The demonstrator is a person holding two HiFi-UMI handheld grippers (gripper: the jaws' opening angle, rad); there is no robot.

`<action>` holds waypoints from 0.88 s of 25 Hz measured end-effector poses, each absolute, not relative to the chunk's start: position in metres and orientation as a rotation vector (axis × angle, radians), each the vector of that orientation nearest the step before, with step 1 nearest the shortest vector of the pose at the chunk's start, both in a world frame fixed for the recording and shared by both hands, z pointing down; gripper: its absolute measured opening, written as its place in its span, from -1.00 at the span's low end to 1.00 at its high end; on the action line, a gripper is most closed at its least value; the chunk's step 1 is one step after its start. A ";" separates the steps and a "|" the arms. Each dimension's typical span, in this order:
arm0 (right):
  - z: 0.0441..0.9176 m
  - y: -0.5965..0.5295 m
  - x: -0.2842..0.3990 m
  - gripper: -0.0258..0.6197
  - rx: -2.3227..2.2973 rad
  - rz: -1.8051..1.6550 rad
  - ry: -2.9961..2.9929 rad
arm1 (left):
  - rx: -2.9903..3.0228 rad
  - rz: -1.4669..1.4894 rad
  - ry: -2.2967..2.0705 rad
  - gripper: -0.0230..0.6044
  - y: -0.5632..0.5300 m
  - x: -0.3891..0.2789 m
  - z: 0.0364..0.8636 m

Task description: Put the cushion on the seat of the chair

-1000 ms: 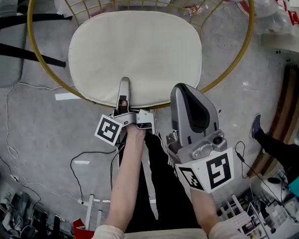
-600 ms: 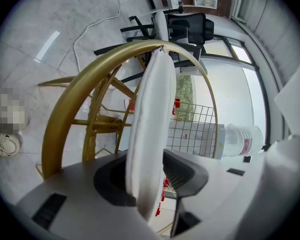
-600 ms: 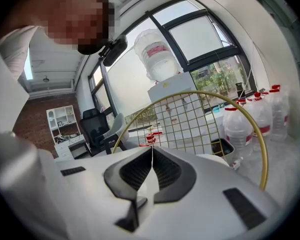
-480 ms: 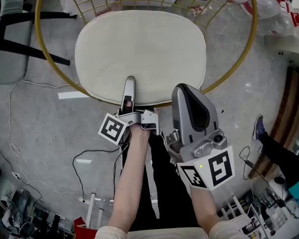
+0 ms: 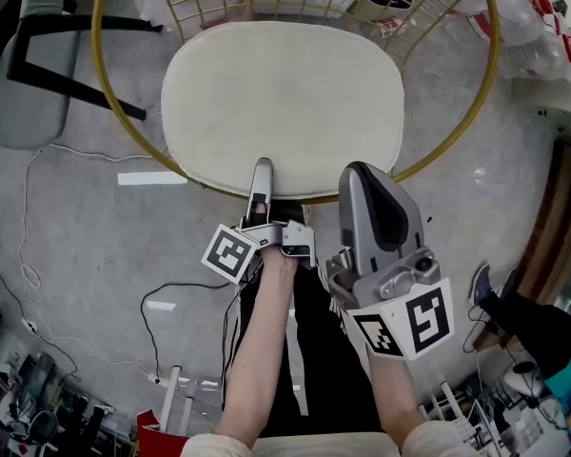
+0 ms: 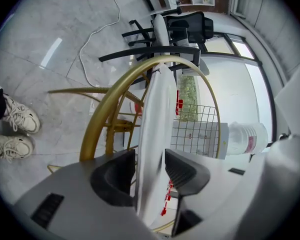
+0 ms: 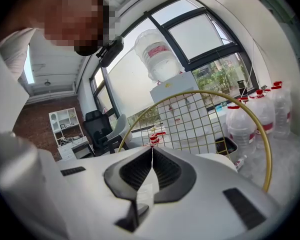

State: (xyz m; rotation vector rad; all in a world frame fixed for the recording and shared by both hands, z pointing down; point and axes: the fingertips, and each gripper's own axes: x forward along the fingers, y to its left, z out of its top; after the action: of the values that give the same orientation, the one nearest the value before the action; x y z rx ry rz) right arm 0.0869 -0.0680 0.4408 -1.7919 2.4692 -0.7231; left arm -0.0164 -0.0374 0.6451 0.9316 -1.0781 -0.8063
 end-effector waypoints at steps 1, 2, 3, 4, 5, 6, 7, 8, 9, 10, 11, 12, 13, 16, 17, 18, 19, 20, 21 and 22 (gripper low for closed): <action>0.440 -0.068 0.085 -0.87 -1.789 -0.723 2.474 | 0.928 -0.804 -1.080 -0.36 -0.035 -0.017 0.644; 0.438 -0.069 0.085 -0.87 -1.785 -0.723 2.478 | 0.926 -0.804 -1.081 -0.36 -0.034 -0.018 0.643; 0.438 -0.071 0.084 -0.87 -1.781 -0.723 2.482 | 0.925 -0.804 -1.081 -0.36 -0.033 -0.017 0.642; 0.437 -0.073 0.084 -0.87 -1.775 -0.725 2.487 | 0.922 -0.806 -1.082 -0.36 -0.033 -0.016 0.641; 0.437 -0.075 0.083 -0.87 -1.767 -0.728 2.491 | 0.917 -0.807 -1.084 -0.36 -0.031 -0.014 0.640; 0.437 -0.076 0.082 -0.87 -1.758 -0.731 2.497 | 0.910 -0.807 -1.088 -0.36 -0.029 -0.014 0.640; 0.437 -0.077 0.079 -0.87 -1.748 -0.734 2.502 | 0.903 -0.806 -1.091 -0.36 -0.026 -0.014 0.640; 0.436 -0.078 0.076 -0.87 -1.739 -0.734 2.509 | 0.894 -0.807 -1.094 -0.36 -0.023 -0.015 0.640; 0.436 -0.078 0.074 -0.87 -1.729 -0.734 2.516 | 0.885 -0.808 -1.098 -0.36 -0.020 -0.016 0.640; 0.435 -0.079 0.071 -0.87 -1.720 -0.734 2.524 | 0.874 -0.810 -1.102 -0.36 -0.017 -0.017 0.640; 0.435 -0.079 0.069 -0.87 -1.712 -0.734 2.530 | 0.863 -0.812 -1.108 -0.36 -0.013 -0.018 0.641; 0.435 -0.079 0.067 -0.87 -1.707 -0.734 2.535 | 0.855 -0.813 -1.113 -0.36 -0.010 -0.019 0.641; 0.434 -0.079 0.066 -0.87 -1.705 -0.732 2.537 | 0.851 -0.811 -1.119 -0.36 -0.007 -0.021 0.641; 0.433 -0.080 0.063 -0.87 -1.705 -0.729 2.533 | 0.847 -0.802 -1.130 -0.36 0.001 -0.026 0.642; 0.433 -0.080 0.061 -0.87 -1.702 -0.732 2.531 | 0.845 -0.801 -1.134 -0.36 0.003 -0.028 0.642; 0.433 -0.080 0.059 -0.87 -1.697 -0.736 2.531 | 0.842 -0.802 -1.138 -0.36 0.005 -0.030 0.642; 0.434 -0.080 0.057 -0.87 -1.691 -0.740 2.533 | 0.840 -0.803 -1.142 -0.36 0.007 -0.031 0.643; 0.434 -0.079 0.055 -0.87 -1.685 -0.742 2.537 | 0.838 -0.804 -1.146 -0.36 0.008 -0.032 0.643; 0.434 -0.078 0.054 -0.87 -1.679 -0.743 2.542 | 0.835 -0.807 -1.149 -0.36 0.009 -0.033 0.643; 0.435 -0.078 0.052 -0.87 -1.674 -0.744 2.548 | 0.832 -0.809 -1.152 -0.36 0.011 -0.034 0.643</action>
State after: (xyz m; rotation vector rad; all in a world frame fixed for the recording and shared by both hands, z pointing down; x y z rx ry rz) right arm 0.0522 -0.0776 0.4346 -1.6736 2.5480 -0.7441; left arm -0.0342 0.0105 0.6431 0.8321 -1.1518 -0.8092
